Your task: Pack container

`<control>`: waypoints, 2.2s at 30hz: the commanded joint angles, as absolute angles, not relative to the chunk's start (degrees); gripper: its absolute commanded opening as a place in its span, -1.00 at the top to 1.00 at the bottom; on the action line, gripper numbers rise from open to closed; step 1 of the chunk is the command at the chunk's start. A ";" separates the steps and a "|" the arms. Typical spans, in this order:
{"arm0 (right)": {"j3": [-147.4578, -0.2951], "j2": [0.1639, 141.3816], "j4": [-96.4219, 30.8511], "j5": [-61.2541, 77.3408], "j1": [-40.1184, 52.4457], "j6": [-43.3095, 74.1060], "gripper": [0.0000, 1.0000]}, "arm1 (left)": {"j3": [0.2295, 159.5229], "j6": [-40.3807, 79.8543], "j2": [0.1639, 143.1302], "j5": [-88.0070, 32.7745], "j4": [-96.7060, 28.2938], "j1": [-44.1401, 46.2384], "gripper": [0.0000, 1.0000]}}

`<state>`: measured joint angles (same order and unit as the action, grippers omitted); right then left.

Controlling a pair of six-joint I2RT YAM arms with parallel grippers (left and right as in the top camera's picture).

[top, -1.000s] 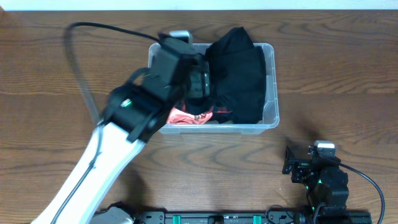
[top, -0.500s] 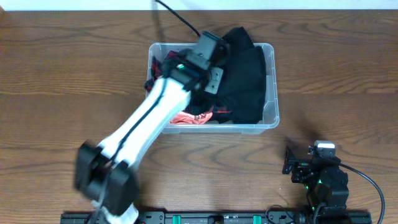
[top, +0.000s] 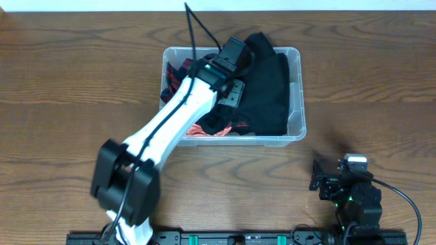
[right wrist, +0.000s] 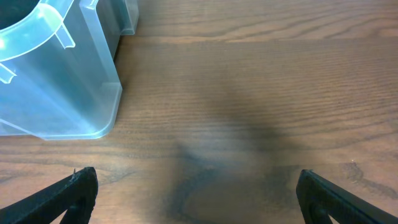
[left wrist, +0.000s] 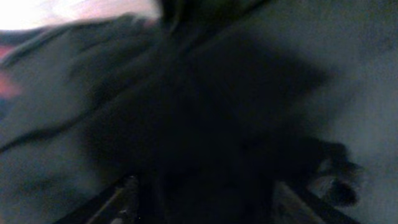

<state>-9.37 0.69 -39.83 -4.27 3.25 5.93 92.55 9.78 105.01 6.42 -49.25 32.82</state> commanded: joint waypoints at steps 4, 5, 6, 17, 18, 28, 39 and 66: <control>-9.15 0.34 -40.05 -4.03 2.55 6.81 -0.98 | 93.27 14.70 80.60 8.47 -52.51 27.46 -0.60; -9.15 0.34 -40.05 -4.03 2.55 6.81 -0.98 | 93.27 15.05 77.34 8.51 -53.54 26.17 -0.60; -9.15 0.34 -40.05 -4.03 2.55 6.81 -0.99 | 93.27 15.14 73.71 8.67 -55.05 24.56 -0.60; -9.15 0.34 -40.05 -4.03 2.55 6.81 -0.99 | 93.23 15.40 49.30 21.56 -78.15 16.56 -0.88; -9.15 0.34 -40.05 -4.03 2.55 6.81 -0.98 | 93.23 15.38 48.05 21.43 -80.34 16.56 -1.00; -9.15 0.34 -40.05 -4.03 2.55 6.81 -0.98 | 93.25 15.35 44.86 21.47 -87.50 16.58 -0.96; -9.15 0.34 -40.05 -4.03 2.55 6.81 -0.98 | 90.78 12.47 44.66 22.61 -84.73 16.56 -0.96; -9.15 0.34 -40.05 -4.03 2.55 6.81 -0.98 | 22.52 5.02 8.21 1.43 -27.66 0.93 -0.96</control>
